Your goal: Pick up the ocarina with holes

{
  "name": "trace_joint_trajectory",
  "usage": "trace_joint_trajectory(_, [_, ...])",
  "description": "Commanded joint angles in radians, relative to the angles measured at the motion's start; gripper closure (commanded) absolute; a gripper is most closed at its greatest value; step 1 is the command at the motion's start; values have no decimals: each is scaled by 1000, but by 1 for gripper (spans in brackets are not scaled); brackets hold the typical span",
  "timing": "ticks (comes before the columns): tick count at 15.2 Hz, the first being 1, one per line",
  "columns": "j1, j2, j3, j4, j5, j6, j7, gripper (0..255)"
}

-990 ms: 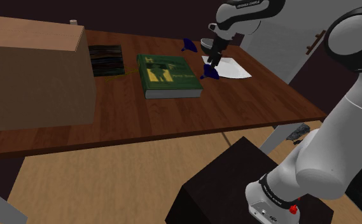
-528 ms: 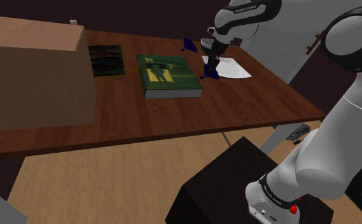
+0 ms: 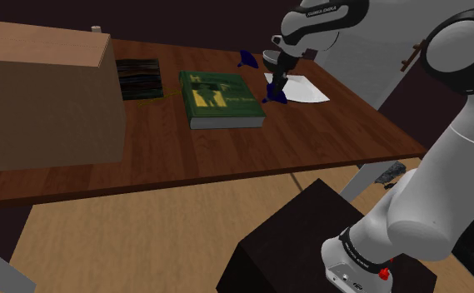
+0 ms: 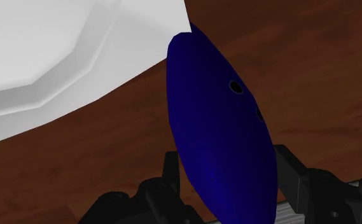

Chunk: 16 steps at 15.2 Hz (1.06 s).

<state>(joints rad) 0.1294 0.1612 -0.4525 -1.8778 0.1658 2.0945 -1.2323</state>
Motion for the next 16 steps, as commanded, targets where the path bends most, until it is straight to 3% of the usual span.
trace_joint_trajectory(1, [1,-7,-1,12,-5,-19,4,255])
trace_joint_trajectory(16, [2,-40,-6,150,-31,-185,31,255])
